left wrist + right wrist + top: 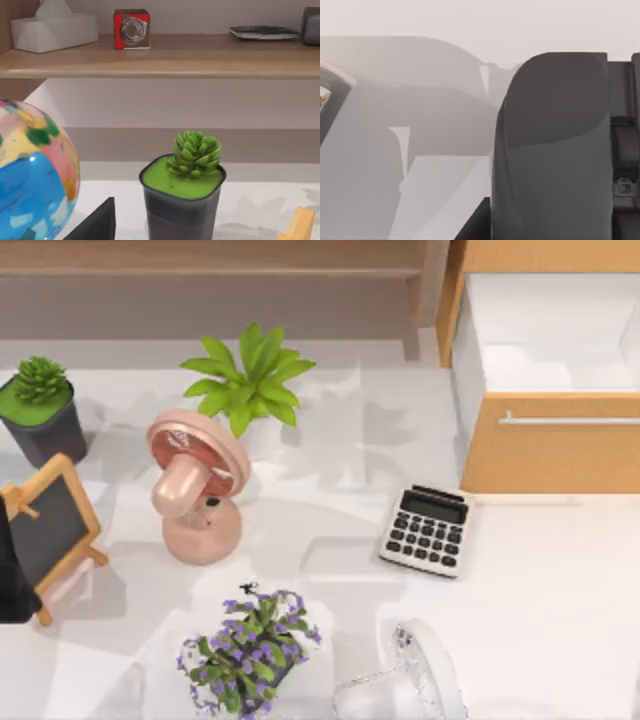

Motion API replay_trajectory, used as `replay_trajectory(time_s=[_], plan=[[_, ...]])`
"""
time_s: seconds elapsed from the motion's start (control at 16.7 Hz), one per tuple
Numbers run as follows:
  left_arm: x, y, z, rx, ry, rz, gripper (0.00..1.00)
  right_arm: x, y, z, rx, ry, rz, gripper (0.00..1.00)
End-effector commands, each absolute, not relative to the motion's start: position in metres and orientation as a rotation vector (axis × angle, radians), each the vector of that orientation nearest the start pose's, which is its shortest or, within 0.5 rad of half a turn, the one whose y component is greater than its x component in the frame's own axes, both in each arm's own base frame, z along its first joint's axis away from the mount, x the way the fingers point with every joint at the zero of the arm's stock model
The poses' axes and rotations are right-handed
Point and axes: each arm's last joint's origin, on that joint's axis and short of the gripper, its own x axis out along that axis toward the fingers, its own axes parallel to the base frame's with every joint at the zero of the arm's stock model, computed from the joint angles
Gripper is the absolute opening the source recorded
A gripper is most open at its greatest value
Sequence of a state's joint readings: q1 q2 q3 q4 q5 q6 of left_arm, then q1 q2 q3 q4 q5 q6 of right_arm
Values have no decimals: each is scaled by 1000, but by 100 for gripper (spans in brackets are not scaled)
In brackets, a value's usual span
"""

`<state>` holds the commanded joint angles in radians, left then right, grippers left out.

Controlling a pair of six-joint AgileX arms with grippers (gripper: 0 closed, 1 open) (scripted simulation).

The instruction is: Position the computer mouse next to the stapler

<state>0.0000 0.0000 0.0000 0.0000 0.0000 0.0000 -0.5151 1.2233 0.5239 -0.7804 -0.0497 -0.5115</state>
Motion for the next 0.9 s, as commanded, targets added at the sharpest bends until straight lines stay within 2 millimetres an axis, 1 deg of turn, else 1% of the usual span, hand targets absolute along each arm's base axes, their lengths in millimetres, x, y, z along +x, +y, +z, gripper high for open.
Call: replay_trajectory(time_s=[0.54, 0.6, 0.9], plan=[[106, -1, 160, 0, 0, 0, 100, 149, -83, 138, 3, 1467, -5, 98], [106, -1, 160, 0, 0, 0, 100, 149, -83, 138, 3, 1467, -5, 100], [106, -1, 160, 0, 0, 0, 100, 149, -83, 138, 3, 1467, -5, 100]])
